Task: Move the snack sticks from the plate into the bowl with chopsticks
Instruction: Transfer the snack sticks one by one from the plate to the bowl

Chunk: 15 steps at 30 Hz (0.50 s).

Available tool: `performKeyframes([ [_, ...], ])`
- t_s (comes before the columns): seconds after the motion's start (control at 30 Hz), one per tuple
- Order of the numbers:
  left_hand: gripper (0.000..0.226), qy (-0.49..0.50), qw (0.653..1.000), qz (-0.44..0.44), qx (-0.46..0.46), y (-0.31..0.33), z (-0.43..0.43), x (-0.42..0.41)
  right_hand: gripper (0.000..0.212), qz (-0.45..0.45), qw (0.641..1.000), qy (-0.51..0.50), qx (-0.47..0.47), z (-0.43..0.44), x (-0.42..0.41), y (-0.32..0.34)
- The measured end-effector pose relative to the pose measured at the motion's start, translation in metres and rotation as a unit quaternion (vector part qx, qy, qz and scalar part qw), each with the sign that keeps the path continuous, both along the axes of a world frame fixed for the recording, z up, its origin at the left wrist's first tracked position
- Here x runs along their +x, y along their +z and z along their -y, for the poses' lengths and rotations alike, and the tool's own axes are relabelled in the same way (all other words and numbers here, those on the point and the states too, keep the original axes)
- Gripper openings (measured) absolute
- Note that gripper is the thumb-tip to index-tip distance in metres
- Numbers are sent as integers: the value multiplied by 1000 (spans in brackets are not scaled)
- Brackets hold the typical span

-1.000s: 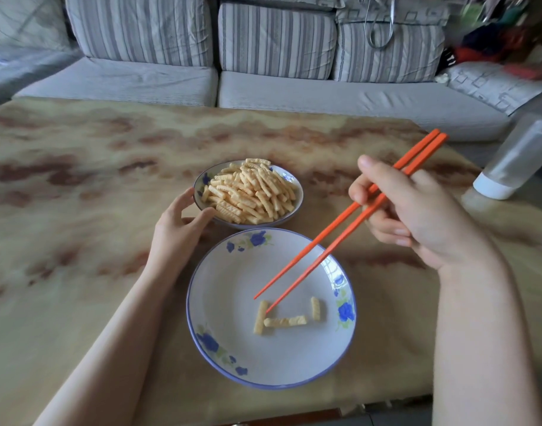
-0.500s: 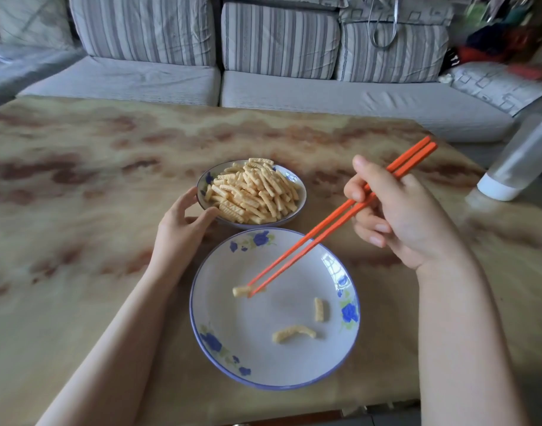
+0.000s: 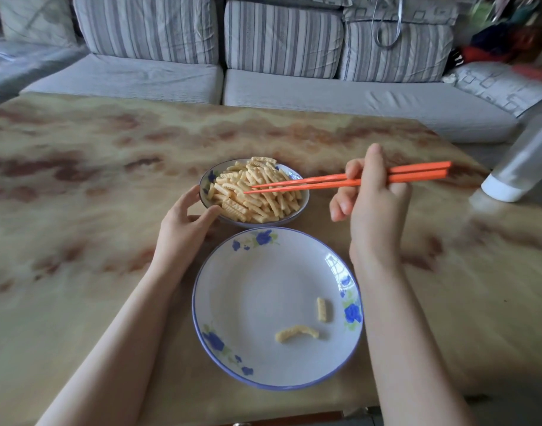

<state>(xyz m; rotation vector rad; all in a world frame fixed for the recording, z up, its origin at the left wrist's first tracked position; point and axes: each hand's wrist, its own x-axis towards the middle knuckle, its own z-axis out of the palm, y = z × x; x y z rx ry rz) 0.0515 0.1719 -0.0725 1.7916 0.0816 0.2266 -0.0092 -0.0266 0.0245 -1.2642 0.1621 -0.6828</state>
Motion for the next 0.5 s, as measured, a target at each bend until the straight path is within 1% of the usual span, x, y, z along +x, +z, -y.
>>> performKeyframes([
  [0.2,47,0,1000,0,-11,1,1,-2,47,8,999,11,-43,-16,5,-12],
  [0.37,46,0,1000,-3,-8,2,1,-2,45,10,999,19,-42,-17,9,-13],
  [0.5,44,-1,1000,0,-8,2,1,-2,45,12,997,39,-71,-13,7,-12],
])
